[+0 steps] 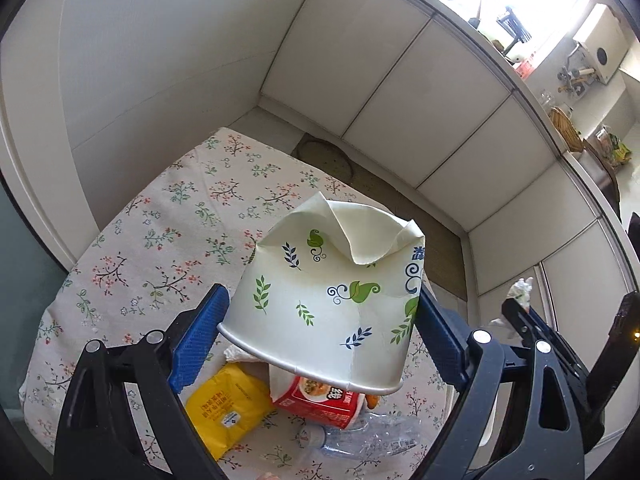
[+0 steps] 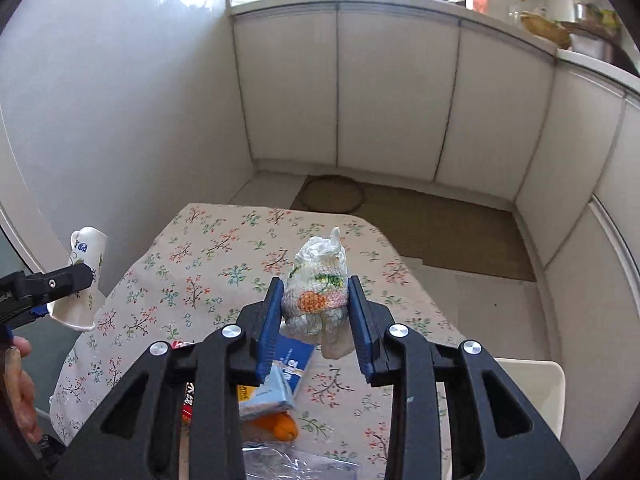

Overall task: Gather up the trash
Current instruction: 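Grasp the white plastic bag with orange peel with the right gripper while the left gripper holds the cup, then drop the peel bag and paper cup into the white bin, opening both grippers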

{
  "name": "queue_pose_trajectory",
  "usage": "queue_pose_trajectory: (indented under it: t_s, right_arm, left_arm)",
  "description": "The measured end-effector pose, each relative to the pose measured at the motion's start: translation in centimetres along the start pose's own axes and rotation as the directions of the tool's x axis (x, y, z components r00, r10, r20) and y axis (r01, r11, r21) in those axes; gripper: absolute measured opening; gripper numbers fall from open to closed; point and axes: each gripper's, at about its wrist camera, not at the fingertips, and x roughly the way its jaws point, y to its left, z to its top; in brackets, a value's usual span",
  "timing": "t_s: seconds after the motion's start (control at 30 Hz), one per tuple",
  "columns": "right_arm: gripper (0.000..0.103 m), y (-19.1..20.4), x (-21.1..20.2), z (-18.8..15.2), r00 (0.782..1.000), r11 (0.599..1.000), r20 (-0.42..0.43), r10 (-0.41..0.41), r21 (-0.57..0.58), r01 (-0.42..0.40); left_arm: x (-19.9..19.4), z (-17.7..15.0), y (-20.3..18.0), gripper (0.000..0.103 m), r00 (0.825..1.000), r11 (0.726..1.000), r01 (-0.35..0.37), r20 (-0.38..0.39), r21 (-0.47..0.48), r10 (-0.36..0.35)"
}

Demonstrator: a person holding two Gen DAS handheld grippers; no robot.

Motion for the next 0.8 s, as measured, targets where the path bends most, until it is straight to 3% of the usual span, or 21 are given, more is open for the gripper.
queue_pose_trajectory:
  t_s: [0.17,0.4,0.53,0.8]
  right_arm:
    - [0.033,-5.3,-4.0,-2.0,0.995,0.992,0.045,-0.084,0.101,0.079]
    - [0.033,-12.0,-8.2,-6.2,0.967,0.948,0.053,-0.25,0.218,0.233]
    - [0.033,-15.8,-9.2,-9.5,0.94,0.906,-0.001,-0.341,0.267,0.328]
    - [0.033,-22.3,-9.3,-14.1,0.917,0.846,-0.14,-0.372,0.355,0.398]
  left_arm:
    - [0.6,-1.3,-3.3,0.087,1.0,0.998,0.009,-0.004,0.065,-0.009]
    - [2.7,-3.2,-8.0,0.087,0.999,0.989,0.042,-0.04,0.143,-0.037]
    - [4.0,-4.9,-10.8,0.087,0.994,0.978,0.095,-0.073,0.188,-0.083]
    - [6.1,-8.9,-17.8,0.087,0.975,0.925,0.216,-0.128,0.313,-0.184]
